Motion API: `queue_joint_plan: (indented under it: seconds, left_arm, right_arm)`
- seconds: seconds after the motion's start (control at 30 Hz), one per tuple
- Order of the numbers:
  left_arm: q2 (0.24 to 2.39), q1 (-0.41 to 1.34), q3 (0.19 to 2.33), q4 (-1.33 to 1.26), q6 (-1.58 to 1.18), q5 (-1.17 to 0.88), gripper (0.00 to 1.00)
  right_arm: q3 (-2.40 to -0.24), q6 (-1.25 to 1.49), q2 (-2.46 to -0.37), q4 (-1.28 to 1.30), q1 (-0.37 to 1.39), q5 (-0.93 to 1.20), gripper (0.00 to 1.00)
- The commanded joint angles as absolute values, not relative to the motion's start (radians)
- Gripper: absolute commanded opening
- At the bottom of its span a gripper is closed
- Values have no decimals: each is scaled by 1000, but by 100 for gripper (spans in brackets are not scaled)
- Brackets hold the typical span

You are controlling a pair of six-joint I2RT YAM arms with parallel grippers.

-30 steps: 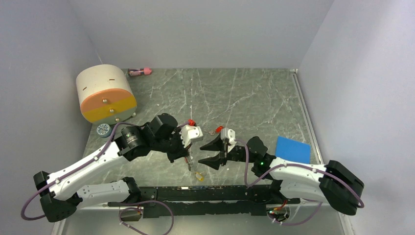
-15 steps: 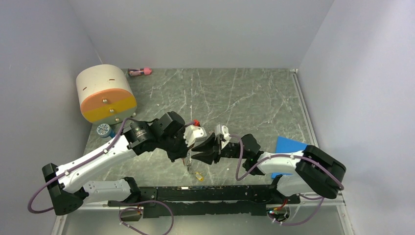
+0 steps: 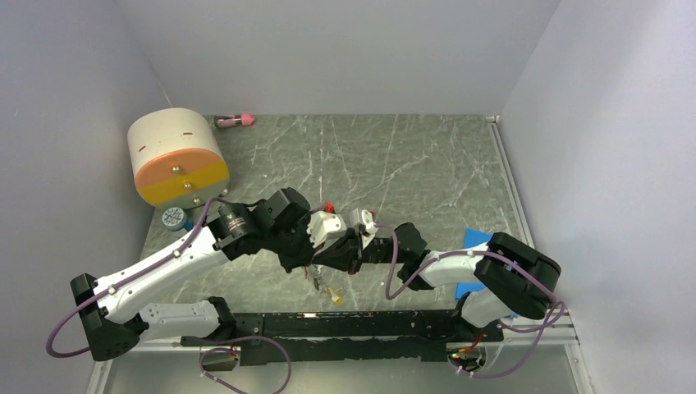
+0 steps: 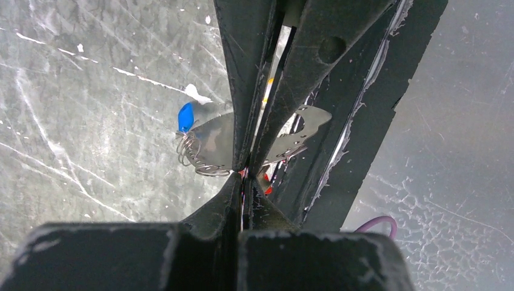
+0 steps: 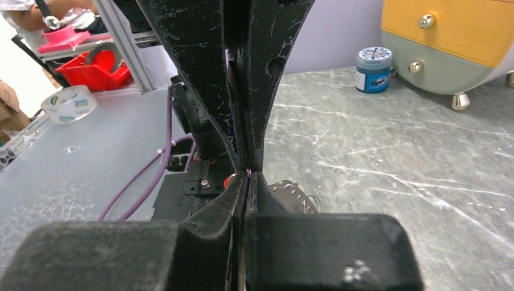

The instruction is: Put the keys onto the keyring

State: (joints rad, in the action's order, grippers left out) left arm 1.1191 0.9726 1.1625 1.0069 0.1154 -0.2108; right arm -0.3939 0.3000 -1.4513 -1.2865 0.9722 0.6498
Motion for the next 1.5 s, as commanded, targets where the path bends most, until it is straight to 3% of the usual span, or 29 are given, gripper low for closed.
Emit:
queue_joint_plan:
  seconds: [0.0, 0.2, 0.37, 0.57, 0.9, 1.27, 1.47]
  left_arm:
    - [1091, 978, 1192, 970, 114, -210, 3]
    - [1076, 979, 1180, 952, 108, -192, 4]
    - [1003, 978, 1143, 899, 48, -142, 45]
    - [772, 977, 980, 690, -105, -114, 61]
    - [435, 977, 653, 304, -33, -308, 61]
    - [513, 977, 534, 71, 127, -406, 60]
    - [541, 977, 537, 32, 170, -415, 48]
  right_arm:
    - [-423, 305, -1454, -1359, 977, 684, 0]
    - [-403, 281, -1421, -1341, 977, 676, 0]
    - [-372, 261, -1365, -1329, 976, 631, 0]
    - [-338, 272, -1304, -1343, 976, 604, 0]
    - [-297, 279, -1163, -1284, 976, 572, 0]
    - [-293, 229, -1019, -1107, 977, 590, 0]
    - [-298, 228, -1014, -1088, 976, 596, 0]
